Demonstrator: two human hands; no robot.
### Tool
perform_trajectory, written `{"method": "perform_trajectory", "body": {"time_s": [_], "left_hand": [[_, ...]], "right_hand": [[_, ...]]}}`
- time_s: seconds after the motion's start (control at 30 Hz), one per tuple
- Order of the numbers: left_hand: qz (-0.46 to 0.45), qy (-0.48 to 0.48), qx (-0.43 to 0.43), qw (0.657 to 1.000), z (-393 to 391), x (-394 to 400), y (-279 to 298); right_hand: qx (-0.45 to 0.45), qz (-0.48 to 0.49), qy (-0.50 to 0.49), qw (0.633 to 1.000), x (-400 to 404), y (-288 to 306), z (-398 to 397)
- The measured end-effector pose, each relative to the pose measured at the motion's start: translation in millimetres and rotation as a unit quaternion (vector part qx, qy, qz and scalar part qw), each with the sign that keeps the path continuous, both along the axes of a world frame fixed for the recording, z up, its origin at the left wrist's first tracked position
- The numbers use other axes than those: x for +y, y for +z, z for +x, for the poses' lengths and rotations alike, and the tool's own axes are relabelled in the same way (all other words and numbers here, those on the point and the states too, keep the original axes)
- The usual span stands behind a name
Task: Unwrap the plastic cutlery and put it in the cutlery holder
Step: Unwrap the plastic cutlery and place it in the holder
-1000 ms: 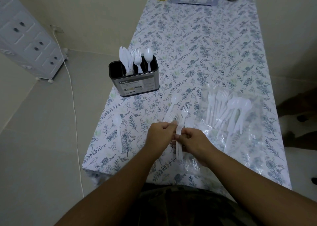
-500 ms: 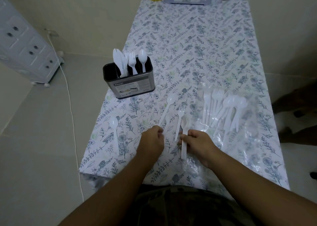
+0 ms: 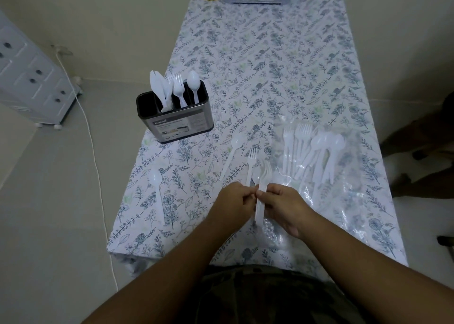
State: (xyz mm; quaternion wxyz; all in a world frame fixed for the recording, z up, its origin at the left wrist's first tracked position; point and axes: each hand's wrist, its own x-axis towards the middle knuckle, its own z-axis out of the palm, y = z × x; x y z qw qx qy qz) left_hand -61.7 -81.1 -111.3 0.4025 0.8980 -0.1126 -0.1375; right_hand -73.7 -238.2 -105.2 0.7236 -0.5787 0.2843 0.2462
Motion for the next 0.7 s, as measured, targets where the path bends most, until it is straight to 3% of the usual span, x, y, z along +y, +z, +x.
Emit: {"method": "perform_trajectory", "body": {"time_s": [0.1,0.2,0.4,0.57,0.7], "left_hand": [[0.050,0.021,-0.032,0.998,14,-7,-1],[0.071,0.084,-0.009,0.994,26,-12,-6],[0.145,0.070,0.018,0.987,34,-18,-11],[0.035,0.104,0.068,0.992,14,-11,4],[-0.018,0.061,0.069,0.996,-14,-12,12]], "right_hand": [[0.006,-0.041,0.007,0.999,-5,-2,-3],[0.010,-0.052,-0.004,0.999,-10,-7,-6],[0.011,-0.071,-0.006,0.997,-19,-5,-6],[0.004,-0.066,-0.011,0.998,-19,-2,-3],[-0.004,-0.053,0.007,0.999,-13,-2,1]]}}
